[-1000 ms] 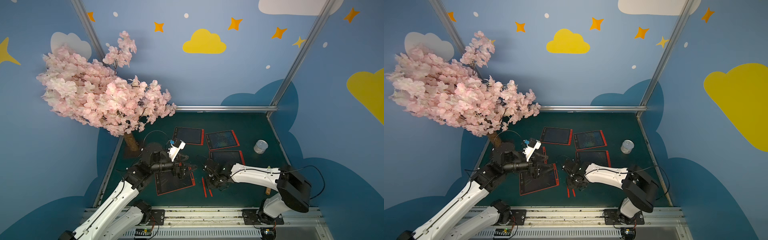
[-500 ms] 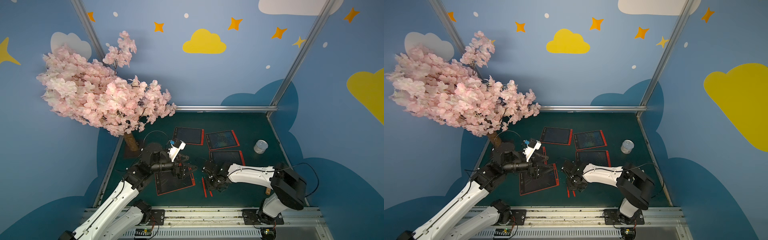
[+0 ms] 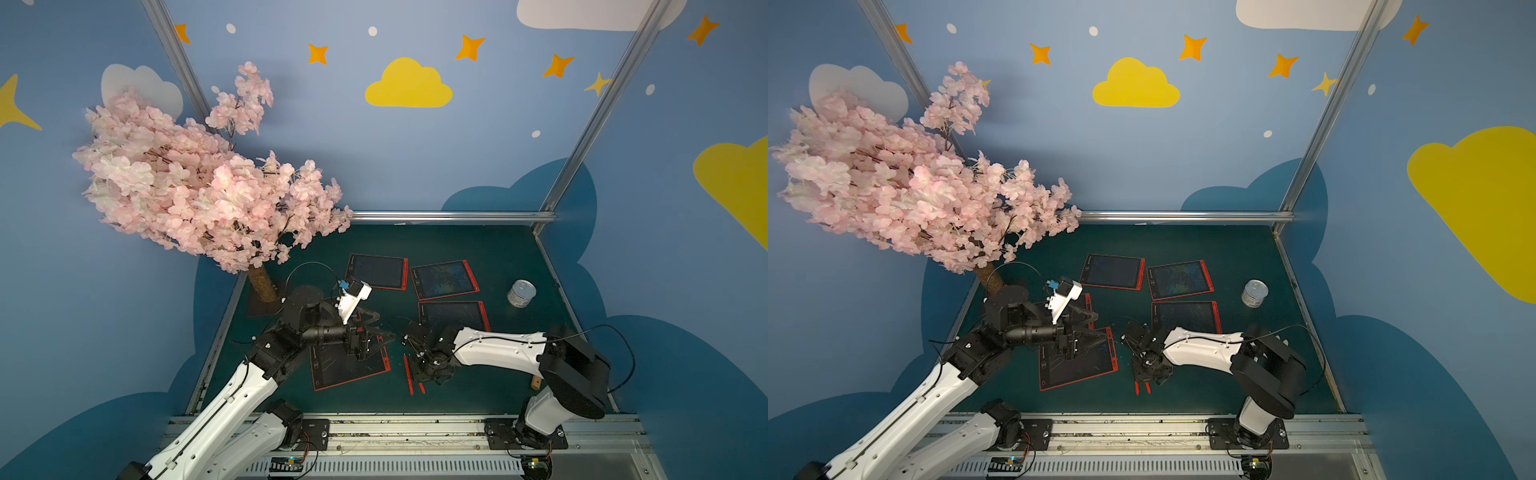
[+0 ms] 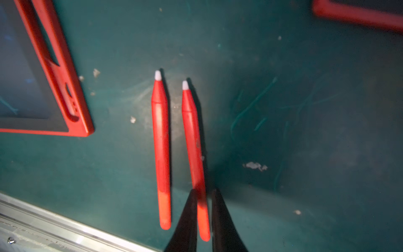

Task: Place the stylus back onto the writing tablet
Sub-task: Pick up the stylus from the center of the board.

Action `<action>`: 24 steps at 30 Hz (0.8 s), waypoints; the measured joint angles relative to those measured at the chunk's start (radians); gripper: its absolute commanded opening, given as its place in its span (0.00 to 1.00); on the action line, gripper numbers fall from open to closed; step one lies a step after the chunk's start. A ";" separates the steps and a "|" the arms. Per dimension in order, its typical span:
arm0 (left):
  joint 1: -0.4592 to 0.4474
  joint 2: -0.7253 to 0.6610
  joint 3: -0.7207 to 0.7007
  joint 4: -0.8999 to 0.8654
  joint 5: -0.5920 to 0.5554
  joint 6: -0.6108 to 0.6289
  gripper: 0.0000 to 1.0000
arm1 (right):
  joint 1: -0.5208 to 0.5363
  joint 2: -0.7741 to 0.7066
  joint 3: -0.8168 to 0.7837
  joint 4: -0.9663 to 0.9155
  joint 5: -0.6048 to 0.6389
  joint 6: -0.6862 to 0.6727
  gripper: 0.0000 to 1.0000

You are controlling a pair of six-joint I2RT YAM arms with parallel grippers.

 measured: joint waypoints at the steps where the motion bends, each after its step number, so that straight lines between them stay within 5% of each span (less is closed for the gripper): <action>1: 0.000 0.000 0.000 0.000 0.000 0.000 0.99 | 0.001 0.005 0.005 -0.004 0.000 0.000 0.13; 13: 0.000 -0.003 -0.007 0.007 0.004 0.000 0.99 | 0.014 0.027 0.048 -0.062 0.027 0.001 0.03; 24: 0.000 -0.003 -0.009 0.008 0.006 -0.001 0.99 | 0.018 0.027 0.048 -0.064 0.036 0.003 0.12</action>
